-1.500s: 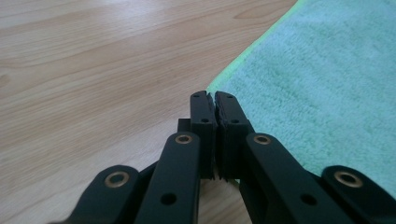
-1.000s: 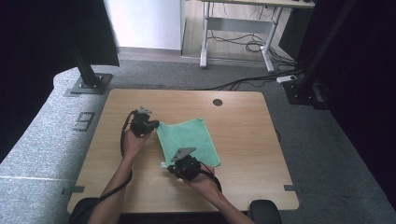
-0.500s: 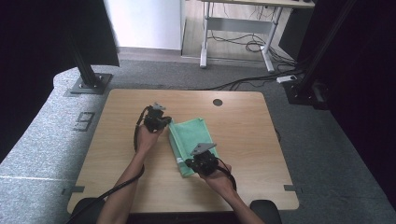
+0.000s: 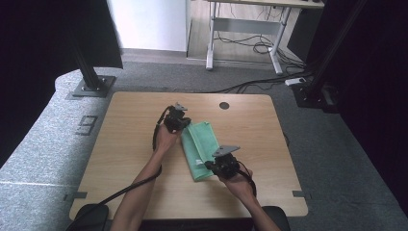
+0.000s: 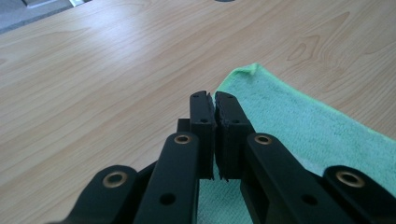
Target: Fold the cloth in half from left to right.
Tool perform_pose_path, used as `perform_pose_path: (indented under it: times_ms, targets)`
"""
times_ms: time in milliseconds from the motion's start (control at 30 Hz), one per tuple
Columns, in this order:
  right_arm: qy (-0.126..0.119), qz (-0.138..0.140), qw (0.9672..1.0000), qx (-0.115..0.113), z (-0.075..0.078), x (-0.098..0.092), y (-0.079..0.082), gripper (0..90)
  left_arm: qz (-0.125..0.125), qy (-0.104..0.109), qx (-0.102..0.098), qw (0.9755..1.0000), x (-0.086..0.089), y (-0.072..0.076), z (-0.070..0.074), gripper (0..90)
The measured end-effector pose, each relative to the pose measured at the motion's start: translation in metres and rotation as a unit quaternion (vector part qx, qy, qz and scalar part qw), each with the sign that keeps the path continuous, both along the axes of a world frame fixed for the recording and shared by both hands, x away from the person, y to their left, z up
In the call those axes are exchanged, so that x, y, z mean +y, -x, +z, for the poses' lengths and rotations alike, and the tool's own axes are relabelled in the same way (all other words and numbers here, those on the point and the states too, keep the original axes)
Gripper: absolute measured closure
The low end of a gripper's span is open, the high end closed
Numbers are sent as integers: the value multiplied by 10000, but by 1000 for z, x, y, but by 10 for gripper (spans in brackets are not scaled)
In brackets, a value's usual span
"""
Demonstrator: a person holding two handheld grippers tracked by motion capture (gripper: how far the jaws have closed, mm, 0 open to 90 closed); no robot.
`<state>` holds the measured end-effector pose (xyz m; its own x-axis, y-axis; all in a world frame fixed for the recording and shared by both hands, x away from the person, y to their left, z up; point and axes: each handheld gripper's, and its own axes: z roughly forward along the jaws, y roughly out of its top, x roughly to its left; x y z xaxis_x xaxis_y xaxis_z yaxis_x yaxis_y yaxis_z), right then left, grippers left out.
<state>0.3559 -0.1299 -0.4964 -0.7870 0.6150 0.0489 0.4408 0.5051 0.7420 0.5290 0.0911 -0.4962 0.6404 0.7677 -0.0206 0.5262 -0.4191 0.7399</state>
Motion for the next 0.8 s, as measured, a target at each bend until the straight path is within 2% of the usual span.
perform_pose_path:
  times_ms: [300, 400, 800]
  targets:
    - [-78, -172, 9998, 52, 1, -19, -3, 860, -107, -19, 10, 9999, -21, -7, -1, 862]
    - [-62, -259, 9996, 91, -2, -26, -5, 860, -150, -136, 18, 9998, -30, -11, -4, 862]
    - [106, -496, 9982, 305, -19, -38, -16, 858, -202, -251, 96, 9994, -48, -20, -13, 857]
